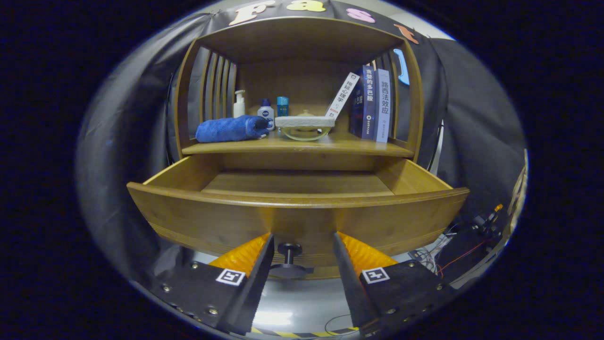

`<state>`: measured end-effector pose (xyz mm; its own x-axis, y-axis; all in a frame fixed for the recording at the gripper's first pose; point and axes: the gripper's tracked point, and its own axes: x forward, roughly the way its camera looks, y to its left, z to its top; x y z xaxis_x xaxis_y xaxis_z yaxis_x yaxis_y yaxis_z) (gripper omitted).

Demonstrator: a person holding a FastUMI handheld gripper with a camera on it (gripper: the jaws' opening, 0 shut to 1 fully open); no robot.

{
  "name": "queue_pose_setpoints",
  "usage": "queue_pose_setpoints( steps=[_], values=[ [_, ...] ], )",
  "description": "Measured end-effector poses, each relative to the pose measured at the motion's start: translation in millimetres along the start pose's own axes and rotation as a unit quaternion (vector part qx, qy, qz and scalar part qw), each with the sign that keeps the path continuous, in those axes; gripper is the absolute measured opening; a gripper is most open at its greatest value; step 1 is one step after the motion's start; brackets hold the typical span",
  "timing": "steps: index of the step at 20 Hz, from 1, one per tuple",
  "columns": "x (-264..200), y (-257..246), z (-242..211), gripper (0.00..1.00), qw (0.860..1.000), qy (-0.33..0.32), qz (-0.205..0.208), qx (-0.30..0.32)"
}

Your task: Pull open the drawer, take out the items inside it, and place them on the countertop above the cabinet.

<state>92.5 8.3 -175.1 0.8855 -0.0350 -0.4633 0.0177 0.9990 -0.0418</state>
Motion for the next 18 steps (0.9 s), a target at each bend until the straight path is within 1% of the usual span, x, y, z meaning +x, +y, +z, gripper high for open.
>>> queue_pose_setpoints(
  steps=[1, 3, 4, 5, 6, 12, 15, 18],
  values=[
    [6, -1, 3, 0.78, 1.0, -0.001, 0.003, -0.005],
    [17, -1, 15, 0.78, 1.0, -0.02, 0.011, 0.009],
    [24, 0, 12, 0.78, 1.0, -0.01, 0.012, 0.009],
    [32, 0, 20, 0.78, 1.0, -0.02, 0.01, 0.008],
    [39, 2, 20, 0.79, 1.0, -0.016, 0.011, 0.007],
    [107, 7, 47, 0.79, 1.0, -0.016, 0.016, 0.009],
    [131, 8, 59, 0.78, 1.0, -0.02, 0.021, 0.01],
    [134, 9, 64, 0.79, 0.999, -0.026, 0.024, 0.01]
  ],
)
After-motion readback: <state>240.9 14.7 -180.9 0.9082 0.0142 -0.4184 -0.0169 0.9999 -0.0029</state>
